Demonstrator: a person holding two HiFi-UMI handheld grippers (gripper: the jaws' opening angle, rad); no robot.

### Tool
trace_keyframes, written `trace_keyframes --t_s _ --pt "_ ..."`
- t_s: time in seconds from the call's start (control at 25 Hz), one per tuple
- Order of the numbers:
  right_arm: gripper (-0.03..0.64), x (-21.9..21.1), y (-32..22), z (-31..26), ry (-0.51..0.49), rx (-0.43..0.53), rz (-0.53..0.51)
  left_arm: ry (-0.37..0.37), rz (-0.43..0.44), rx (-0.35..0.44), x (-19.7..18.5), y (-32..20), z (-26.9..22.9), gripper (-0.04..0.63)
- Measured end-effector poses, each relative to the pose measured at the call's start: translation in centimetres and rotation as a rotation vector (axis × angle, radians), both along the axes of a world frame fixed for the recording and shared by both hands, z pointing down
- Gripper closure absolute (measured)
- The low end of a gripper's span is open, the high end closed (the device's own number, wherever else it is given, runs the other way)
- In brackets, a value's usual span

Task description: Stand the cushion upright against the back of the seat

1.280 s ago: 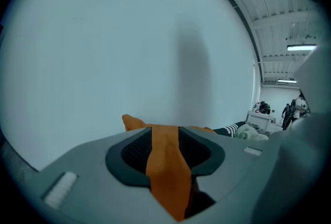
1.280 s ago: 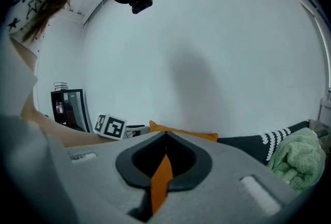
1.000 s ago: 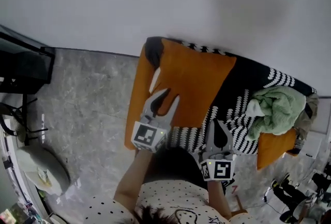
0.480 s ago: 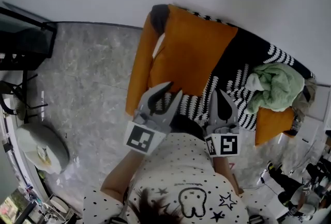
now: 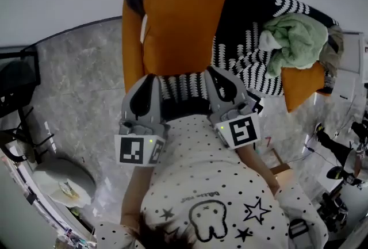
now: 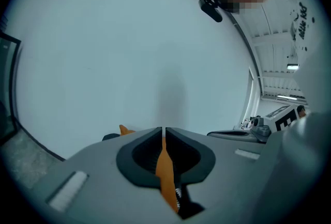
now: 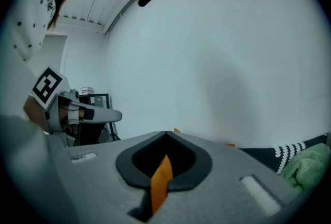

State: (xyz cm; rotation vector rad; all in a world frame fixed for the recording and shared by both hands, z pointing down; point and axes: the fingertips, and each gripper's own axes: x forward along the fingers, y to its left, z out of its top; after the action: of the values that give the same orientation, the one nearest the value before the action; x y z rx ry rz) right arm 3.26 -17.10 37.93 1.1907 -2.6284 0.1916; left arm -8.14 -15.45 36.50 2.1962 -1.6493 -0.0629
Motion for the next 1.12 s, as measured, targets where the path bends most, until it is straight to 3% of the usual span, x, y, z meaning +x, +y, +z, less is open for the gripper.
trace_keyframes --t_s 0.48,1.12 --pt "0.621 -0.5 -1.8 0.4 0.024 -0.029 -0.026 -0.036 0.141 0.014 3.3 -2.7 -0.3 0.596" --pt "0.621 -0.4 -0.7 0.1 0.022 -0.023 -0.076 -0.034 0.142 0.009 4.4 -1.4 -0.6 0.595"
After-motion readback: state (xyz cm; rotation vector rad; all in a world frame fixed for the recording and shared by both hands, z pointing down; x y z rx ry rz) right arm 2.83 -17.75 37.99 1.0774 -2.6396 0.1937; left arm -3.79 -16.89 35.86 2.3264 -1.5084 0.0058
